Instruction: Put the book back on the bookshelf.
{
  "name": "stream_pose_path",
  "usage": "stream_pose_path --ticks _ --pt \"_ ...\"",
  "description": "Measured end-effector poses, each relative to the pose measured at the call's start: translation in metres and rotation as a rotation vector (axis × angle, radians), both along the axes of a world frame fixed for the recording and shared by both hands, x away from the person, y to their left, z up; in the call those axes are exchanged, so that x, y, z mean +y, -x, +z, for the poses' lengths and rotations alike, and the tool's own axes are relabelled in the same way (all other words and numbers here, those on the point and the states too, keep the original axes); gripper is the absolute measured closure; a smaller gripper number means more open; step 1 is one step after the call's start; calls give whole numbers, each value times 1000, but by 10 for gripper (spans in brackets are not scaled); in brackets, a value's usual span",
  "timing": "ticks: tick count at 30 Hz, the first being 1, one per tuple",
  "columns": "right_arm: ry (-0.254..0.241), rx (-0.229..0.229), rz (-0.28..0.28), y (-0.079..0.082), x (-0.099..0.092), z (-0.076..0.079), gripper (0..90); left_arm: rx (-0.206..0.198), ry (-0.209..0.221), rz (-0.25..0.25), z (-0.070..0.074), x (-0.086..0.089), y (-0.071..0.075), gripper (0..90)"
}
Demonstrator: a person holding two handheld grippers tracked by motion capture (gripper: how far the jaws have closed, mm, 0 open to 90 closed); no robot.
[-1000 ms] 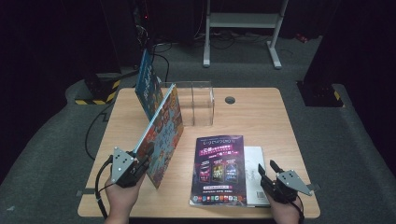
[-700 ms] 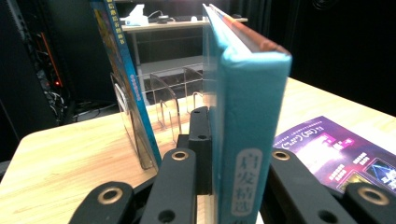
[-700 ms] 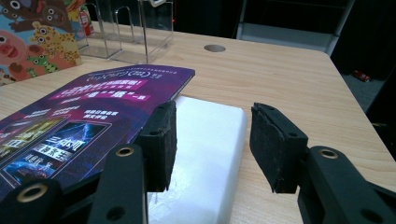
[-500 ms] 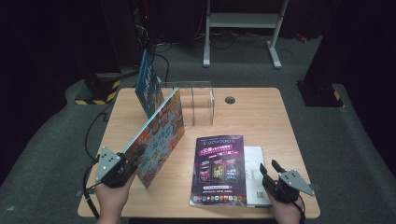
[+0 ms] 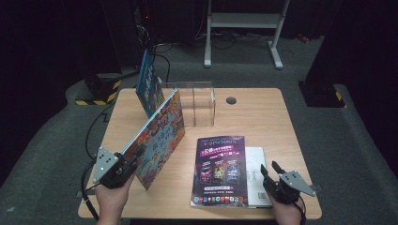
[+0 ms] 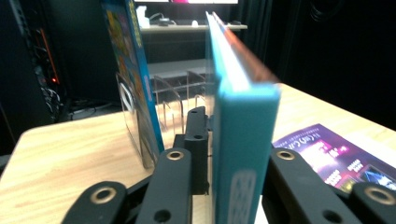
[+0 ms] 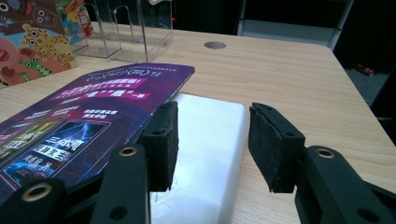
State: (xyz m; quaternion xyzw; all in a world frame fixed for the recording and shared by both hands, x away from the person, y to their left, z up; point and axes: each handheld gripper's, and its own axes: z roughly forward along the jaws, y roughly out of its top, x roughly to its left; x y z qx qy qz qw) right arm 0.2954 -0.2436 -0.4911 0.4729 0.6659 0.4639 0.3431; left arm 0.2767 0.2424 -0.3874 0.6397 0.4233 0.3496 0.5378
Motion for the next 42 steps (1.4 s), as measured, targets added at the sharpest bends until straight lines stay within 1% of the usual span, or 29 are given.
stream_pose_path --ticks 4,9,12,16,18,19,21,23,24,25,27,28,29,31,32,35,36,40,42 --pt "1 -6 6 1 0 2 527 -5 -7 1 4 -3 -4 731" --pt "-3 -4 9 2 1 2 524 -10 -20 11 7 -6 -9 730" --pt "1 5 13 1 1 2 514 -1 -8 8 8 -6 -12 742" --pt "1 15 8 0 0 1 515 1 -25 16 9 -8 -15 757" --pt "10 23 5 -2 -1 1 522 17 -29 15 9 -9 -17 765" --pt "10 23 5 -2 -1 1 522 17 -29 15 9 -9 -17 776" --pt "25 38 5 -4 -3 2 523 21 -16 10 8 -9 -18 779" --pt "28 52 1 -7 -6 3 527 25 -15 8 9 -8 -19 784" --pt "41 55 2 -9 -7 4 525 24 -10 2 9 -8 -19 786" --pt "68 58 5 -10 -9 4 520 22 -7 -1 9 -8 -19 791" --pt "90 61 0 -12 -12 5 515 15 -2 -7 8 -8 -19 796" --pt "87 56 -5 -12 -15 4 512 9 -3 -10 7 -9 -18 798" --pt "73 57 -10 -12 -17 3 511 1 -7 -12 6 -9 -18 799" --pt "43 54 -23 -10 -21 -1 512 0 -11 -15 6 -10 -17 800" --pt "30 65 -23 -9 -23 -6 510 -2 -15 -17 6 -11 -17 801" --pt "31 68 -10 -9 -23 -7 509 -2 -8 -14 6 -13 -16 802" --pt "12 63 -8 -9 -23 -7 510 3 -6 -11 7 -14 -16 803" --pt "14 64 4 -10 -22 -8 510 12 2 4 7 -17 -15 805" --pt "5 65 11 -11 -22 -8 510 14 10 7 8 -19 -15 806"
